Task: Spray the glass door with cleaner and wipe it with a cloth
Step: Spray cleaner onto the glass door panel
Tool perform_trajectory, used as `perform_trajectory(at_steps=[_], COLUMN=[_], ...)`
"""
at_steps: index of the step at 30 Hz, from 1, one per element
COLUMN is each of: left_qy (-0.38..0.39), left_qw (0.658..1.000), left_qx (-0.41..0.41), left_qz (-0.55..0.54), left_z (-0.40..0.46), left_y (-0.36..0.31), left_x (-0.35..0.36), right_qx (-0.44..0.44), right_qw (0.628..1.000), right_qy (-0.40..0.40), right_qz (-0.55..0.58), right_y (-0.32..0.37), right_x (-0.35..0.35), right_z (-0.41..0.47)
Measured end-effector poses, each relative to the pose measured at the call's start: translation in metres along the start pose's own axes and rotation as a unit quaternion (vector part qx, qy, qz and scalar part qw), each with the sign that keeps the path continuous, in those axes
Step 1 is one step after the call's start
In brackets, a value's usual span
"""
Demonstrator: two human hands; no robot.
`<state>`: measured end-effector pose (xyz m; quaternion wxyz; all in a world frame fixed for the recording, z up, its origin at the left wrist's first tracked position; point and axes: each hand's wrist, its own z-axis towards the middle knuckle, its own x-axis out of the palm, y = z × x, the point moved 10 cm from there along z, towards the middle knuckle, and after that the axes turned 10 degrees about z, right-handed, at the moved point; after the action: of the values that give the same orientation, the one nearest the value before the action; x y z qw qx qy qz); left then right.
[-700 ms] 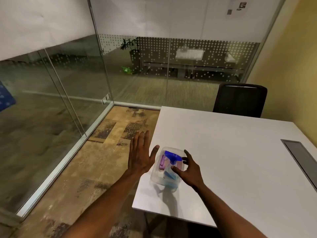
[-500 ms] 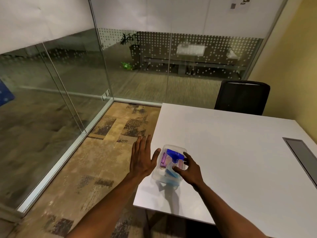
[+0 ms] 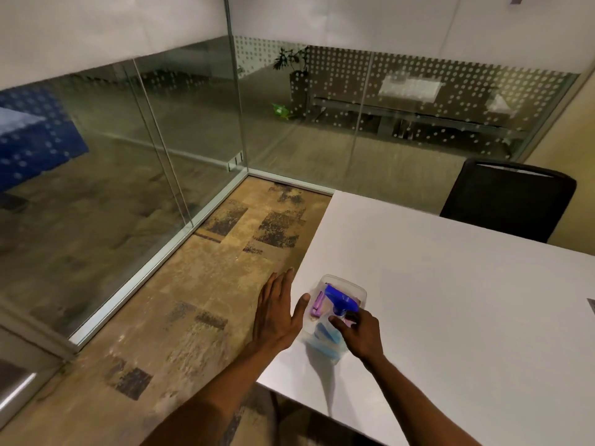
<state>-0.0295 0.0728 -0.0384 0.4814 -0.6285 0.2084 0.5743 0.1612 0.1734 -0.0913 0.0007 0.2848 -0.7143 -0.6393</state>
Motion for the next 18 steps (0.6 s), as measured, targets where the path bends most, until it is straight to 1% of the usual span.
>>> perform_trajectory(at_steps=[3, 5, 7, 10, 12, 15, 18], left_qy=[0.007, 0.014, 0.005, -0.013, -0.029, -0.066, -0.076], left_qw=[0.999, 0.998, 0.998, 0.999, 0.999, 0.997, 0.990], left_qx=[-0.019, -0.024, -0.021, -0.007, -0.015, -0.045, -0.095], left_qz=[-0.037, -0.060, -0.061, -0.038, -0.033, -0.023, -0.076], left_z=[-0.010, -0.018, -0.026, -0.037, -0.043, -0.053, -0.069], left_y=[0.005, 0.004, 0.001, -0.005, -0.007, -0.007, 0.011], left_x=[0.005, 0.006, 0.001, -0.005, -0.017, -0.043, -0.044], right_qx=[-0.037, -0.060, -0.091, -0.140, -0.164, -0.195, -0.218], right_qw=[0.999, 0.997, 0.993, 0.985, 0.978, 0.966, 0.955], right_qy=[-0.013, -0.008, 0.000, 0.035, 0.062, 0.116, 0.154], right_qz=[0.026, 0.048, 0.071, 0.093, 0.113, 0.122, 0.128], right_y=[0.013, 0.029, 0.054, 0.093, 0.113, 0.140, 0.162], right_x=[-0.017, -0.026, -0.030, -0.024, -0.014, 0.014, 0.043], right_z=[0.005, 0.007, 0.005, -0.003, -0.009, -0.020, -0.036])
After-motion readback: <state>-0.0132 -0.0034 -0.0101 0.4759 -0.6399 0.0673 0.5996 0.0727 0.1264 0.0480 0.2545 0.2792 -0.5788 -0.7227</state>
